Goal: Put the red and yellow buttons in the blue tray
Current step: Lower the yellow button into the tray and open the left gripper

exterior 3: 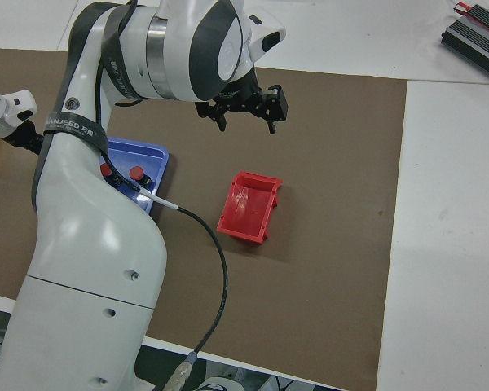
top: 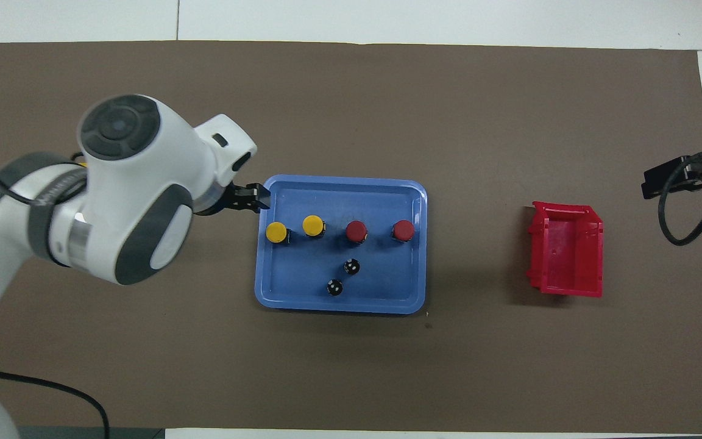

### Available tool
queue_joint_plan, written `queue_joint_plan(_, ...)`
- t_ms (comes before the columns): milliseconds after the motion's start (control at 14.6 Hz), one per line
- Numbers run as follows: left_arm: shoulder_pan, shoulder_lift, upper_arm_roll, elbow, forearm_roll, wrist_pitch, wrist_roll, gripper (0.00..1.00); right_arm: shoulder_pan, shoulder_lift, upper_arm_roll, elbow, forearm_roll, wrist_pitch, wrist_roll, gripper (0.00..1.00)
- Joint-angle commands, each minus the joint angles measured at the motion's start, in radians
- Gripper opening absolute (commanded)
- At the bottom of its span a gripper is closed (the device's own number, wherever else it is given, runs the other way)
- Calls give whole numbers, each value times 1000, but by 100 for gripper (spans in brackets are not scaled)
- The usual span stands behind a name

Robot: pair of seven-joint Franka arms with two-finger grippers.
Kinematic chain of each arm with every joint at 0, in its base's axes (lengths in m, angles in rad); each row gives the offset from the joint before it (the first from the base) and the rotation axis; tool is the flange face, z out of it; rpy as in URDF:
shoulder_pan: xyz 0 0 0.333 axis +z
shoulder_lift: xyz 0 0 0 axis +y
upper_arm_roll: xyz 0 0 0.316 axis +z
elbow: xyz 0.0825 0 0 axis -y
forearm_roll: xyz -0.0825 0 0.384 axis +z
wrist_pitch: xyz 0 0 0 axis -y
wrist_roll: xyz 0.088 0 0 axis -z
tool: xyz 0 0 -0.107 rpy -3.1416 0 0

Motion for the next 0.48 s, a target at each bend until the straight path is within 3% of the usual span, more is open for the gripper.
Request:
queue_joint_plan(0,125,-64,-3,24,14,-80,128,100,-6,-1,2,4,15,-16,-14,100)
queue_joint_plan(412,396,-170,-3,53,19,-181,382,100,-6,-1,2,4,15,-16,-14,100)
